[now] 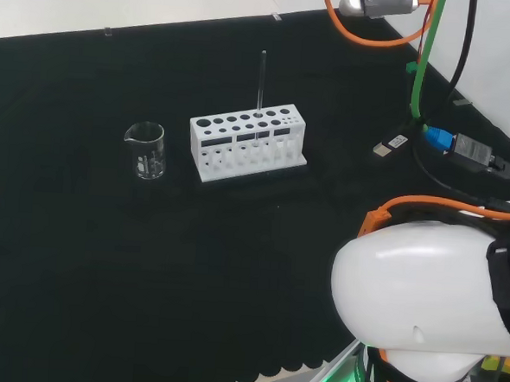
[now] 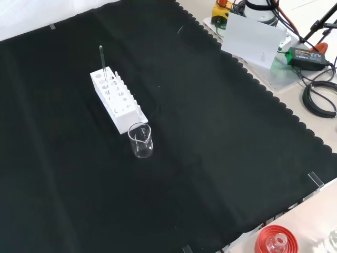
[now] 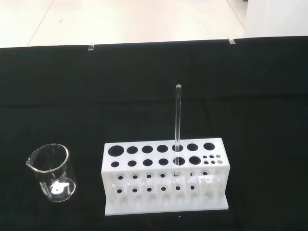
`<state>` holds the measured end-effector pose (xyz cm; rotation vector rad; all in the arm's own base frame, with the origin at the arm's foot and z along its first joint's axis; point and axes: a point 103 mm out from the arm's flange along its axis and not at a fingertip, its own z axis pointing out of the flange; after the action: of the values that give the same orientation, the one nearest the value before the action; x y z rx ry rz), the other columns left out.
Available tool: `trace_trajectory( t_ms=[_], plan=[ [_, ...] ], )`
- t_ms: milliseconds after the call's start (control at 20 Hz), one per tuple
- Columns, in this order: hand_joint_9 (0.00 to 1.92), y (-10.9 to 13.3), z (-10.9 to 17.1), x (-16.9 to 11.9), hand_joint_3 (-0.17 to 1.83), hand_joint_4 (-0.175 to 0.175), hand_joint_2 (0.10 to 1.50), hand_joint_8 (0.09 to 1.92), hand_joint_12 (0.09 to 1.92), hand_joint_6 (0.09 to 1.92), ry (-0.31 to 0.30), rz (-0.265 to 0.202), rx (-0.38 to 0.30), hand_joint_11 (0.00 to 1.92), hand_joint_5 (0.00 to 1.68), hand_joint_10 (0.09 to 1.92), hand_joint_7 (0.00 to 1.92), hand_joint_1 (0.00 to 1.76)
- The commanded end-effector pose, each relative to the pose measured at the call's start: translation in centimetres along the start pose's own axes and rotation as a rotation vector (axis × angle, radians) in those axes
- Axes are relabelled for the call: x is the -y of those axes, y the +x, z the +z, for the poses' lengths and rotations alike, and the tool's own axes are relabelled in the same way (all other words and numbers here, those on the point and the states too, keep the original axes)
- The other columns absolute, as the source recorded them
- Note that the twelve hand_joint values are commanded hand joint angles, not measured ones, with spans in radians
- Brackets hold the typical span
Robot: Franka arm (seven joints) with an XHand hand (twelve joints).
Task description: Take the glass rod from the white test tube rack.
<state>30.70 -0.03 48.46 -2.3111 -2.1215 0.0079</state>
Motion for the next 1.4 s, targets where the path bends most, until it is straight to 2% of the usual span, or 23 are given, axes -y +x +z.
trace_trajectory(
  t_ms=[50, 100, 200, 600, 650, 800, 900, 1150, 1400],
  plan=[
    [0.52, 1.02, -4.42, 5.98, 0.53, -0.019, 0.75, 0.11, 1.01, 0.27, -0.063, 0.049, 0.004, 0.29, 0.21, 0.09, 0.35, 0.62],
    [0.40, 1.10, -4.74, 6.37, 0.46, -0.002, 0.80, 0.09, 1.09, 0.16, -0.067, 0.054, -0.002, 0.14, 0.13, 0.09, 0.23, 0.54],
    [0.31, 0.95, -4.83, 6.44, 0.39, 0.011, 0.85, 0.09, 1.17, 0.09, -0.066, 0.058, -0.010, 0.03, 0.08, 0.09, 0.15, 0.48],
    [0.28, 0.48, -4.45, 6.14, 0.37, 0.014, 0.87, 0.09, 1.19, 0.09, -0.058, 0.065, -0.024, 0.00, 0.07, 0.09, 0.12, 0.46],
    [0.26, 0.50, -4.50, 6.12, 0.36, 0.014, 0.87, 0.09, 1.19, 0.09, -0.062, 0.062, -0.026, 0.00, 0.08, 0.12, 0.12, 0.46],
    [0.07, 0.38, -4.55, 6.12, 0.31, 0.015, 0.89, 0.18, 1.22, 0.09, -0.064, 0.064, -0.025, 0.00, 0.09, 0.59, 0.08, 0.46],
    [0.02, 0.27, -4.46, 6.11, 0.31, 0.014, 0.89, 0.31, 1.23, 0.09, -0.059, 0.073, -0.028, 0.00, 0.10, 0.74, 0.03, 0.46],
    [0.00, 0.37, -4.29, 6.06, 0.30, 0.014, 0.90, 0.39, 1.24, 0.09, -0.050, 0.080, -0.014, 0.00, 0.10, 0.80, 0.00, 0.46],
    [0.00, 0.42, -4.67, 6.25, 0.31, 0.013, 0.90, 0.42, 1.25, 0.09, -0.064, 0.068, -0.022, 0.00, 0.11, 0.81, 0.00, 0.46]
  ],
)
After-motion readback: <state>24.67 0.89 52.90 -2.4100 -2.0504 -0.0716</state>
